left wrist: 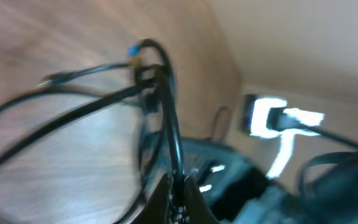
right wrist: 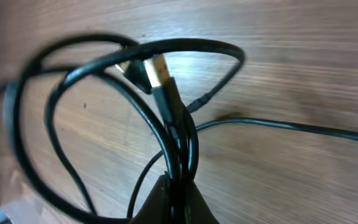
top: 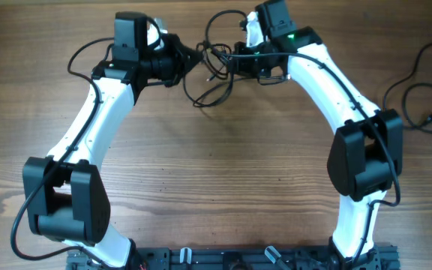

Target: Untangle cables

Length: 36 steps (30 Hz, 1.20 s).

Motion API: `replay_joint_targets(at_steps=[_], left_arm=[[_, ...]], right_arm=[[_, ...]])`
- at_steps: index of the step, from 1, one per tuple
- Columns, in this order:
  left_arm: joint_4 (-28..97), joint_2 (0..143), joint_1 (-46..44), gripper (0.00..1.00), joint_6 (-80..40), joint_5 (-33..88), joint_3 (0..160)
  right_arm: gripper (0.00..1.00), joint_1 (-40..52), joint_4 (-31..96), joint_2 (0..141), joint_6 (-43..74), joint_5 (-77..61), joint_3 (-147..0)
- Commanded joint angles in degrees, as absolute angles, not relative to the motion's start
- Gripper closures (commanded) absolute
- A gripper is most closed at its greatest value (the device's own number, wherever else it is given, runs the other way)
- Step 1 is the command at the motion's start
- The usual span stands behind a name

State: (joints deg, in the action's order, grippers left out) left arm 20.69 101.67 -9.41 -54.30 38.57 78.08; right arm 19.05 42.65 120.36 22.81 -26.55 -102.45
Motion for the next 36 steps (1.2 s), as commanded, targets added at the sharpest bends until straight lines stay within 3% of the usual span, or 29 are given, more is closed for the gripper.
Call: replay_joint_targets(at_steps=[1,15,22,26,31,36], left_arm=[[27.5,100.2,-9.5,0.96,-49.6,30.9,78.2],[42.2,100.2,-9.5,0.96,-44.6,11.7,77.9],[43.3,100.2,-9.5,0.96,-39.4,8.1,77.9],[44.9,100.2,-9.5,0.96,-39.2,6.4,77.9],[43.9,100.2,-9.5,0.96,-33.6,14.9,77.9],[38.2,100.2,-9.2,0.96,-19.1,41.4,77.9]], right_arm=[[0.96,14.4,43.8,114.4,21.0,-25.8,-102.7],[0.96,-1.8,51.5,109.9,16.4,-30.5,-102.7],[0.96,-6.2,56.7,110.2,20.2,-8.6,-102.7],[0.96,-7.6,57.2,110.3,17.4,-13.5,-102.5],[0.95,-4.9,55.2,110.3,7.8,-30.7,-101.9],[0.75,-0.3,53.8,110.3,7.4,-32.1,-101.9]])
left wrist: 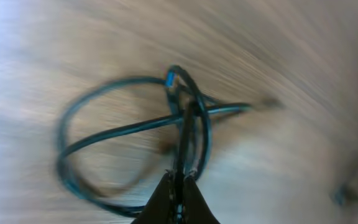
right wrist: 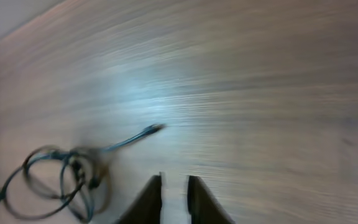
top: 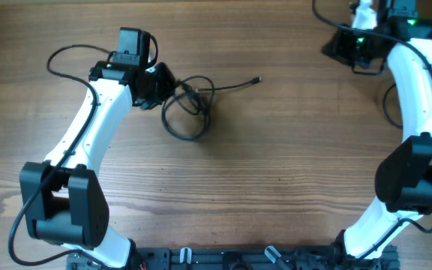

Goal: Untangle cables
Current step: 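Pull the right gripper away to the upper right, releasing the cable, then hold the bundle with the left gripper and bring the right gripper back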

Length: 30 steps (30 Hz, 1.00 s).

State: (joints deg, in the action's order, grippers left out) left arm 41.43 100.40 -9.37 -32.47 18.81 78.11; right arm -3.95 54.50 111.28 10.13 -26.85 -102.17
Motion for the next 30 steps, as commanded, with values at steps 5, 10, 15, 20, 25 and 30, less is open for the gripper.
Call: replay_joint_targets(at_steps=[5,10,15,20,25,30], left_arm=[[33.1,100.2,-7.6,0.91,-12.0,61.3,77.9],[33.1,100.2,-6.9,0.92,-12.2,64.1,77.9],[34.2,100.2,-6.8,0.96,-13.7,57.7,77.9],[36.4,100.5,-7.4,0.92,-26.3,31.6,77.9],[34.9,102.3,-10.2,0.63,-32.5,23.5,77.9],[32.5,105.5,-14.5,0.25,-33.6,23.5,77.9]], right_arm=[[0.62,3.6,53.2,110.3,7.4,-32.8,-101.9],[0.47,6.3,52.6,110.3,1.8,-38.3,-101.9],[0.44,8.4,51.5,110.4,2.4,-38.4,-101.9],[0.44,9.2,51.2,110.4,8.4,-32.4,-101.9],[0.4,9.1,51.5,110.4,10.7,-29.1,-101.9],[0.39,9.1,52.2,110.4,10.7,-28.3,-101.9]])
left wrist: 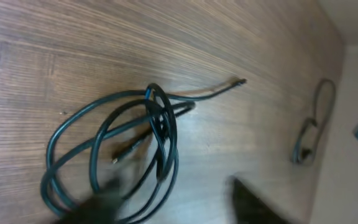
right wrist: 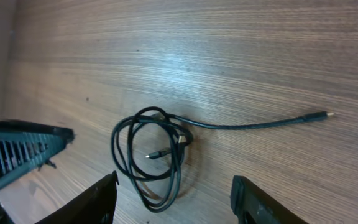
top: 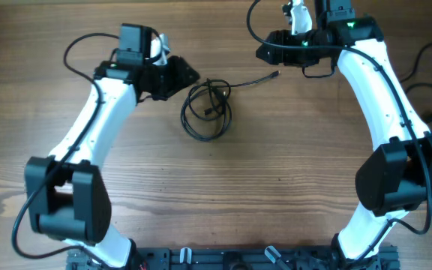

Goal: Untangle cables
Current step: 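Hold the bundle with the left gripper and bring the right gripper back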

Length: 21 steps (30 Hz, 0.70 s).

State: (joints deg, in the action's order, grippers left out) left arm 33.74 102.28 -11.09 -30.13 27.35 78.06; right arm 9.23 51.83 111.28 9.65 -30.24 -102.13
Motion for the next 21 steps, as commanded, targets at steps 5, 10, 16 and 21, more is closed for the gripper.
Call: replay_joint_targets(at_steps=[5,10,16,21], left_arm=[[31.0,108.2,-17.8,0.33,-35.7,22.3,77.9],[31.0,111.2,-19.5,0.45,-38.6,15.9,77.9],[30.3,114.0,-19.9,0.59,-40.0,15.5,77.9],[30.4,114.8,-20.7,0.74,-39.9,15.4,77.9]], right_arm=[[0.37,9.1,52.8,110.4,10.5,-27.8,-101.9],[0.36,9.1,52.9,110.4,10.5,-27.9,-101.9],[0.36,9.1,53.0,110.4,10.5,-27.9,-101.9],[0.33,9.1,53.0,110.4,10.5,-27.9,-101.9]])
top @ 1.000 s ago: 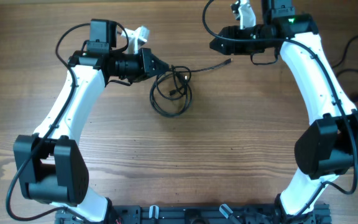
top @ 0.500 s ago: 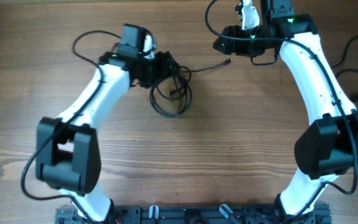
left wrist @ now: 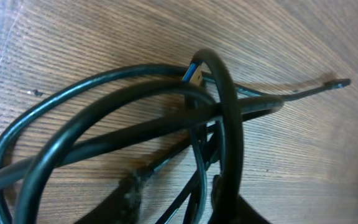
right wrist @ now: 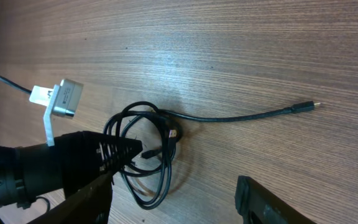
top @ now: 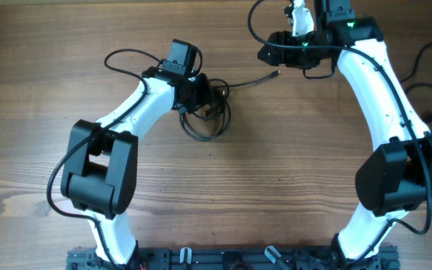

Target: Untangle cables

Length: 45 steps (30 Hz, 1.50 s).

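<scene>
A black cable lies coiled point(top: 208, 112) on the wooden table, its free plug end point(top: 276, 73) trailing right toward my right arm. My left gripper point(top: 203, 96) is down at the coil's upper left part. In the left wrist view it point(left wrist: 176, 186) is open, with several strands of the coil point(left wrist: 222, 87) running between its fingers. My right gripper point(top: 265, 54) hovers open at the far middle, above and apart from the plug end. The right wrist view shows the coil point(right wrist: 169, 163), the plug end point(right wrist: 316, 104) and my wide-open right gripper point(right wrist: 174, 180).
A second black cable lies at the table's far right edge, behind my right arm. The arm bases stand at the front edge of the table.
My left gripper was open and to the left of the coil; now it is down on the coil with strands between its fingers. The right arm has hardly moved.
First both grippers were shut on the tangled cables at the far middle. Then the left one held the coil further left, while the right one stood at the far right corner. Later the coil lay on the table with both grippers open; now the left straddles it.
</scene>
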Motion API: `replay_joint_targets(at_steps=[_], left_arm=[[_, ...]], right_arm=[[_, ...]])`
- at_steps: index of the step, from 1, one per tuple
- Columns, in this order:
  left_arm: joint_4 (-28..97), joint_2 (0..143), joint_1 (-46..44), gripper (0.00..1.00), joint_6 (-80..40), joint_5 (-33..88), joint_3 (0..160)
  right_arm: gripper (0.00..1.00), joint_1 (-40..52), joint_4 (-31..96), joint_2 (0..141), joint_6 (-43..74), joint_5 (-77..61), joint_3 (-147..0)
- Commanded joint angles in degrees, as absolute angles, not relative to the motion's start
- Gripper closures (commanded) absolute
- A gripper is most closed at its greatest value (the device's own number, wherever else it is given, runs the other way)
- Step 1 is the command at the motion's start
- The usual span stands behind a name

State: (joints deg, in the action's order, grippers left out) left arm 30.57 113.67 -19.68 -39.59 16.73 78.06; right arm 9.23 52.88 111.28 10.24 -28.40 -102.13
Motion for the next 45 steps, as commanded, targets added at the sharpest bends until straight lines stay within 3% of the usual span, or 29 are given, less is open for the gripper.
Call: replay_joint_targets(at_steps=[1,2,3,7,18,28,35,45], left_arm=[[30.4,114.9,-20.8,0.8,-39.9,15.3,77.9],[30.3,114.9,-20.9,0.92,-39.9,15.1,77.9],[30.4,114.9,-20.9,0.96,-39.9,15.2,77.9],[29.5,113.8,-20.1,0.96,-36.2,21.1,77.9],[32.7,103.4,-7.2,0.96,-19.7,64.0,78.0],[37.8,103.5,-4.2,0.96,-19.7,68.2,78.0],[37.8,103.5,-4.2,0.96,-19.7,70.4,78.0],[37.7,103.5,-4.2,0.96,-15.2,83.7,78.0]], right_arm=[[0.33,9.1,53.0,110.4,10.5,-27.9,-101.9],[0.32,9.1,53.0,110.4,10.5,-27.9,-101.9],[0.32,9.1,53.2,110.4,10.5,-27.9,-101.9],[0.3,9.1,53.7,110.4,8.8,-29.1,-101.9],[0.3,9.2,54.1,110.4,-1.6,-38.5,-101.9],[0.3,12.1,53.3,110.4,-4.9,-43.4,-101.9],[0.3,15.9,49.9,110.5,-0.9,-37.9,-101.9],[0.3,16.2,46.9,114.0,-4.7,-44.4,-101.9]])
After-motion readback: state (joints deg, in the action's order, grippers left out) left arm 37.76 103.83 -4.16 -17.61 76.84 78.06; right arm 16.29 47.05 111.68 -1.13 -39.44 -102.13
